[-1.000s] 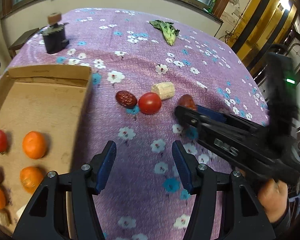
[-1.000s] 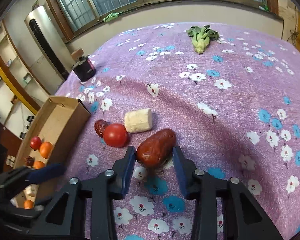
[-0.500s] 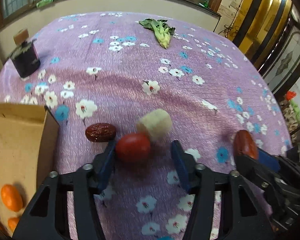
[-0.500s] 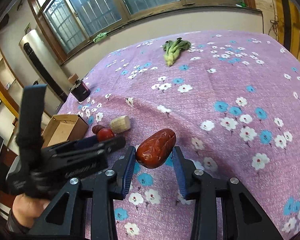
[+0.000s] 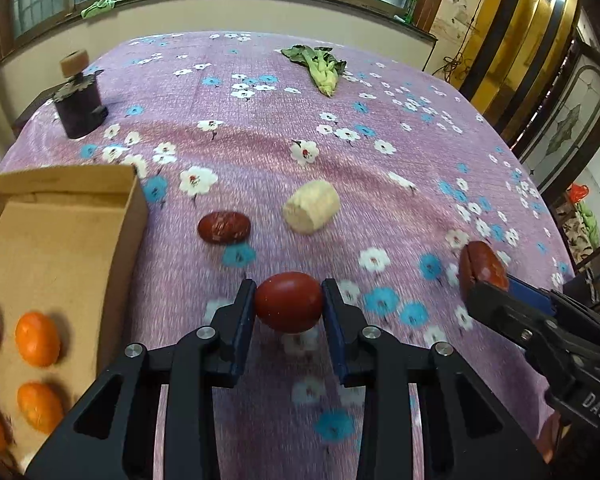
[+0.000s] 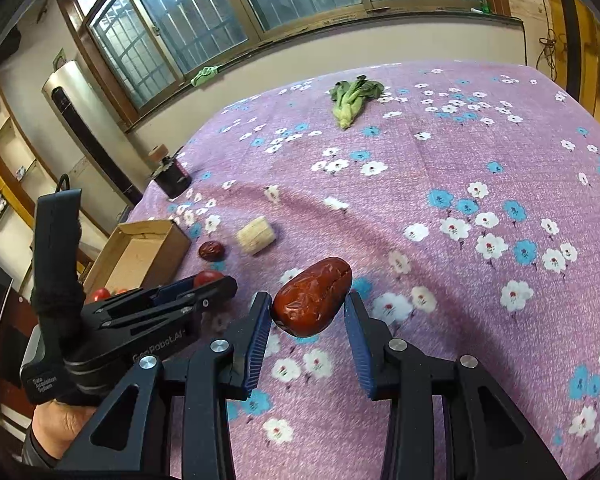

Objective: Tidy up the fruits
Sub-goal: 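Carry the tomato and the date in both grippers over the tray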

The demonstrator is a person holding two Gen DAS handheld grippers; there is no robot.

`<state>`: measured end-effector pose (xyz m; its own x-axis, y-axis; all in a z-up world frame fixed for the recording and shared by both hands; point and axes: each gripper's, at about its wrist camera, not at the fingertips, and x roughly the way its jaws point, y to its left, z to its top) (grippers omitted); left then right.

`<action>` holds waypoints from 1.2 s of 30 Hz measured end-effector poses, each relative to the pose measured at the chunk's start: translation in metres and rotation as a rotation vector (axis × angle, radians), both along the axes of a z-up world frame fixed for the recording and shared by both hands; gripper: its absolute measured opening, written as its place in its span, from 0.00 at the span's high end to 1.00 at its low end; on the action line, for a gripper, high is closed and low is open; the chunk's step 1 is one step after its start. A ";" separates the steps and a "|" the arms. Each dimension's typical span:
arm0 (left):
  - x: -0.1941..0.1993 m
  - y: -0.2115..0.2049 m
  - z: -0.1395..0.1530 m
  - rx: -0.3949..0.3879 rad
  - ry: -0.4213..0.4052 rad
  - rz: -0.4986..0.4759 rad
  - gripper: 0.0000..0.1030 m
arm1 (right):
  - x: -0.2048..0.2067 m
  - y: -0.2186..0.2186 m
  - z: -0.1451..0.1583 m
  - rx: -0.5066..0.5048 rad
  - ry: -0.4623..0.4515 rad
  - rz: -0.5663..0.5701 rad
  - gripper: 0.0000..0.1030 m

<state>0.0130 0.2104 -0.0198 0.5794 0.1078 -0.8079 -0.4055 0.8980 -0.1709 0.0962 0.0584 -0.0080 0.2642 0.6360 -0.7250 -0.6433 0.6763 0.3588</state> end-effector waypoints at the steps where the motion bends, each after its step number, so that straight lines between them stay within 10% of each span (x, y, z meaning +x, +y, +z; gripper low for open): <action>1: -0.006 -0.001 0.003 0.002 -0.006 0.003 0.71 | -0.004 0.001 0.001 0.000 -0.001 0.005 0.63; 36: -0.095 0.022 0.048 0.048 -0.088 0.104 0.71 | -0.079 0.047 0.025 -0.010 -0.061 0.132 0.63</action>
